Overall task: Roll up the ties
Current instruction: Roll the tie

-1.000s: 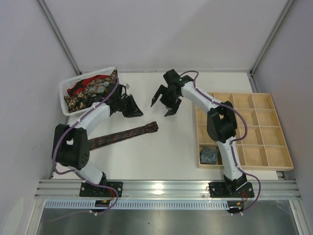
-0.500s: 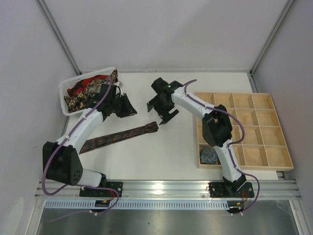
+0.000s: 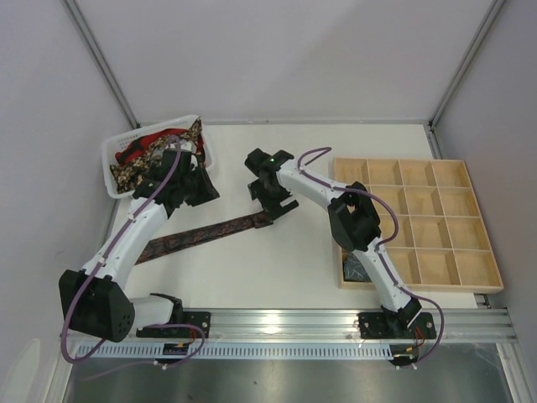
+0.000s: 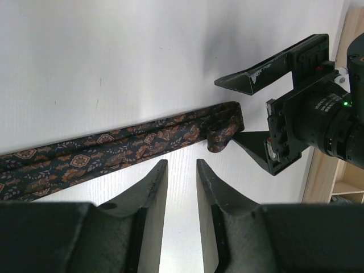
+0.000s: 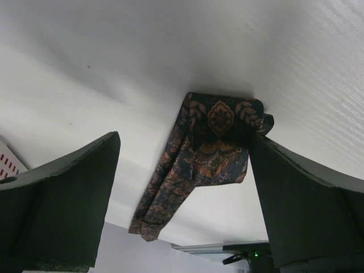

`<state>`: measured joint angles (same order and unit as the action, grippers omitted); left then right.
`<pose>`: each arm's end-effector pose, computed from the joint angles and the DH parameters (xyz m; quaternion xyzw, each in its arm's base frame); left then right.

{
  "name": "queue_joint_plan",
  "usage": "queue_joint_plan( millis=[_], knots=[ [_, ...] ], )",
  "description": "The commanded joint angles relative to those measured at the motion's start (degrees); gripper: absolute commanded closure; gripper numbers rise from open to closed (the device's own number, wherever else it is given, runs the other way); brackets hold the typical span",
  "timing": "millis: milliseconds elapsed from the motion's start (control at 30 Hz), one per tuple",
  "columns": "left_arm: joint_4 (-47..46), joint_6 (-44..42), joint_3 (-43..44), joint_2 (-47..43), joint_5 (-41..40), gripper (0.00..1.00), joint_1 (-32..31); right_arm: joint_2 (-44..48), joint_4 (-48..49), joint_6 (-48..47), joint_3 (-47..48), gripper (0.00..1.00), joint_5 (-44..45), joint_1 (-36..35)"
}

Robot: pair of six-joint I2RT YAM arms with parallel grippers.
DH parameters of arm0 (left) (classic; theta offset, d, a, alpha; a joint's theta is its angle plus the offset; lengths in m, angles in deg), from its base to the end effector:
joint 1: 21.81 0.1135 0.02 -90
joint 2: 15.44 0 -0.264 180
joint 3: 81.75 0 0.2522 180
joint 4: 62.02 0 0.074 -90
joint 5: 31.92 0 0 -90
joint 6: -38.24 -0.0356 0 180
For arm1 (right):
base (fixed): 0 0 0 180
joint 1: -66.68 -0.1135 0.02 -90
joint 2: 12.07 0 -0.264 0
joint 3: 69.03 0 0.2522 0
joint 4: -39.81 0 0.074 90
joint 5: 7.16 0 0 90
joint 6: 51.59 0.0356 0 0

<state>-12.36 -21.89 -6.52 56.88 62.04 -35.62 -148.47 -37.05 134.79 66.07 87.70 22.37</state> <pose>0.2584 -0.0661 0.2981 -0.1172 0.9217 -0.1668 0.3299 0.3497 0.3372 0.1827 0.4401 0.8910 0.0829 0.0744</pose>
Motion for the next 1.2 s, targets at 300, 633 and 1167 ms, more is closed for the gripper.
queue_joint_plan(
  millis=[300,633,1167],
  knots=[
    [-1.53,-3.06,-1.71,-0.77,2.27,0.68,0.36,0.08,-3.44,-2.25,7.24,0.00,7.79,-1.39],
    [-1.71,-3.06,-1.00,-1.03,2.98,0.68,0.71,2.89,-6.87,0.47,3.73,0.00,7.00,-2.09],
    [-1.97,-3.68,-1.71,-0.86,4.64,0.67,1.32,0.96,-5.38,0.48,2.24,0.00,7.79,-1.39]
  ],
)
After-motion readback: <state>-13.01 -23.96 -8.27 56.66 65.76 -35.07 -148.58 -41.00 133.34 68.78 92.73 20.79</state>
